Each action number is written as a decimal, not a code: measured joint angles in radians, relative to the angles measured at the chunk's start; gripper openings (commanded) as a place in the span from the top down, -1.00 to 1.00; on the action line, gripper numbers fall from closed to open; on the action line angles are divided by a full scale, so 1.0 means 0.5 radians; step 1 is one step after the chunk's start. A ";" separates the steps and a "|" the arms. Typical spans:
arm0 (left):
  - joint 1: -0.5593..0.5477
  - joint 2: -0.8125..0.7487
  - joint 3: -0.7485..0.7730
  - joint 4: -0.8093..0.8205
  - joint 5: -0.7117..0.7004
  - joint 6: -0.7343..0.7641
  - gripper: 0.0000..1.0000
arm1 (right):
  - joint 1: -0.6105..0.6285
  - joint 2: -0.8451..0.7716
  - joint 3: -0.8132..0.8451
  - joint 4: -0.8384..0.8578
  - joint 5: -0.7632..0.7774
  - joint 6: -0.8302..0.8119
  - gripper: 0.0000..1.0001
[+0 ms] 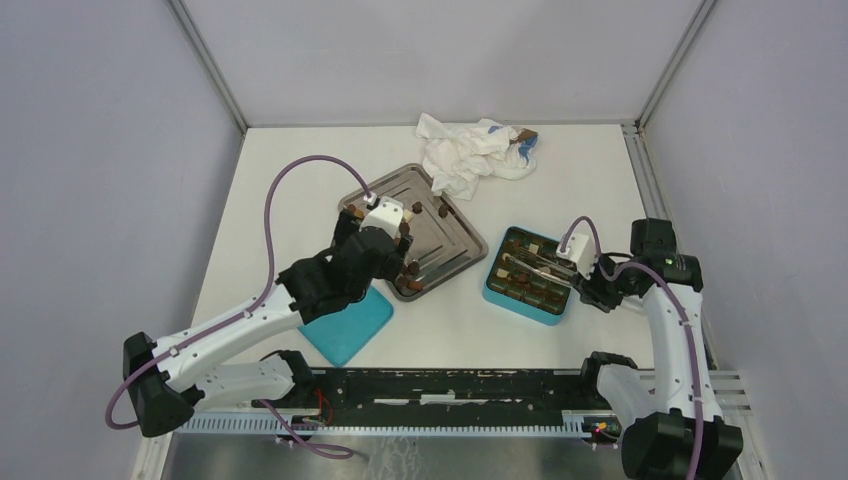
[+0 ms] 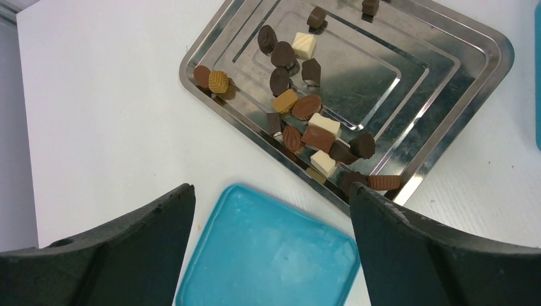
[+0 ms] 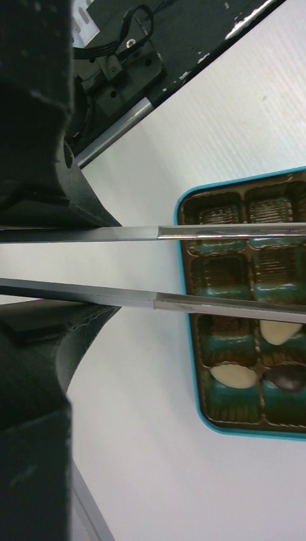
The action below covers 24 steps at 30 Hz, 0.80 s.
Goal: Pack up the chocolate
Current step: Place the fake chocolate in the packing box.
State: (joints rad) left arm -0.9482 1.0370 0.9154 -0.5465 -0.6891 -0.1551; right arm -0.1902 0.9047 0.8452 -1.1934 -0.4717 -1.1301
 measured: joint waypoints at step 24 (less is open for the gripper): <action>0.053 -0.153 -0.032 0.007 -0.018 0.000 -0.89 | 0.829 0.356 0.117 0.661 -0.323 0.533 0.20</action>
State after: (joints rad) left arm -0.9218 0.9604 0.8993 -0.5430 -0.6983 -0.1551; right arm 0.2241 1.0824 0.9035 -0.8627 -0.6334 -0.8639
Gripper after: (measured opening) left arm 0.949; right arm 0.407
